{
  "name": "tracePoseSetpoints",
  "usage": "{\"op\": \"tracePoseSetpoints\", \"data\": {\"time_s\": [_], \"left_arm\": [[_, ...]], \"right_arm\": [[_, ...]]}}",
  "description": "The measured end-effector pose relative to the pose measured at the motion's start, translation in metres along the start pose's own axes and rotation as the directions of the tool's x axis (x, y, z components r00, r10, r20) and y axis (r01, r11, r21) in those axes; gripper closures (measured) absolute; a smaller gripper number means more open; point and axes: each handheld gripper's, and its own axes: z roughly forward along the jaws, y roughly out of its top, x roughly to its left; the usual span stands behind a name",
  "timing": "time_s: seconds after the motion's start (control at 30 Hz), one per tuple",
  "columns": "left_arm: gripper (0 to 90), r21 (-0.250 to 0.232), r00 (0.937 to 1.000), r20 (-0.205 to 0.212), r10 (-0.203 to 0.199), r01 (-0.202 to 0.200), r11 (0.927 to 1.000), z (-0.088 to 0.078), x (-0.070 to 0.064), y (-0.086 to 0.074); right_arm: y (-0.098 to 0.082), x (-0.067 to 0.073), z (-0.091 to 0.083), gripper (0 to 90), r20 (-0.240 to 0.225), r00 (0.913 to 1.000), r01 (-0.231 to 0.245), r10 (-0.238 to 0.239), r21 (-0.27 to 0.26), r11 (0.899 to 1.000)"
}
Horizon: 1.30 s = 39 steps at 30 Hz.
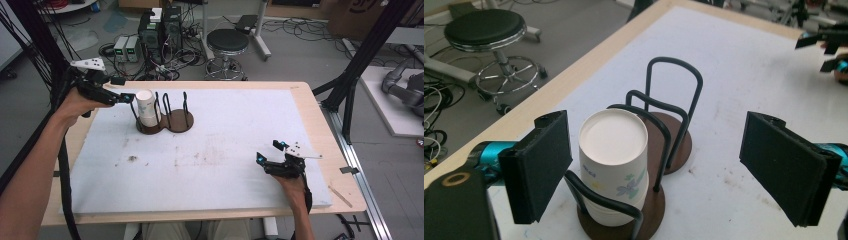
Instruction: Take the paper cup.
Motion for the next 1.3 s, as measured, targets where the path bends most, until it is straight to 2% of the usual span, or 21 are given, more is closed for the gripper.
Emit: {"op": "tracePoseSetpoints", "data": {"time_s": [0.1,0.17,0.37,0.5,0.6,0.63,0.8,0.87,0.97,1.17,1.3], "left_arm": [[13.2,0.054,0.9998,0.017,0.008,-0.009,0.9985,0.009,0.006,0.008],[13.2,0.064,0.9997,0.022,0.008,-0.009,0.9979,0.013,0.009,0.011],[13.4,0.146,0.9989,0.026,0.038,-0.042,0.9885,0.027,0.019,0.025],[13.4,0.221,0.9978,0.031,0.059,-0.065,0.9731,0.038,0.025,0.03],[13.5,0.287,0.9976,0.033,0.062,-0.069,0.9555,0.047,0.026,0.032],[13.5,0.297,0.9977,0.037,0.056,-0.065,0.9528,0.05,0.027,0.032],[13.6,0.37,0.9976,0.031,0.061,-0.068,0.9265,0.061,0.031,0.033],[14.4,0.383,0.9979,0.037,0.053,-0.063,0.9215,0.065,0.032,0.032],[14.4,0.415,0.9973,0.048,0.055,-0.07,0.907,0.071,0.032,0.03],[15.2,0.441,0.997,0.055,0.054,-0.073,0.8946,0.076,0.033,0.028],[17.4,0.448,0.9972,0.058,0.048,-0.069,0.8913,0.076,0.033,0.027]], "right_arm": [[0.0,0.0,0.0,15.5,0.0,1.0,0.0,0.0,0.0,1.0],[0.0,0.0,0.0,15.5,-0.002,1.0,-0.003,0.003,0.0,1.0],[0.0,-0.001,0.0,15.4,-0.001,1.0,0.003,-0.003,0.003,1.0],[0.0,0.0,0.0,15.5,-0.002,1.0,0.003,-0.003,0.005,1.0],[0.0,-0.001,0.001,15.5,-0.001,1.0,0.001,-0.001,0.005,1.0],[0.0,-0.001,0.001,15.5,-0.001,1.0,0.0,0.0,0.005,1.0],[0.0,-0.001,0.001,15.5,-0.003,1.0,0.001,-0.001,0.009,1.0],[0.0,-0.001,0.001,15.5,-0.004,1.0,0.0,0.0,0.009,1.0],[0.001,-0.001,0.001,15.5,-0.004,1.0,-0.001,0.001,0.014,1.0],[0.001,0.0,0.002,15.5,-0.004,1.0,0.001,-0.001,0.017,1.0],[0.001,-0.001,0.002,15.4,-0.002,1.0,0.007,-0.007,0.016,1.0]]}}
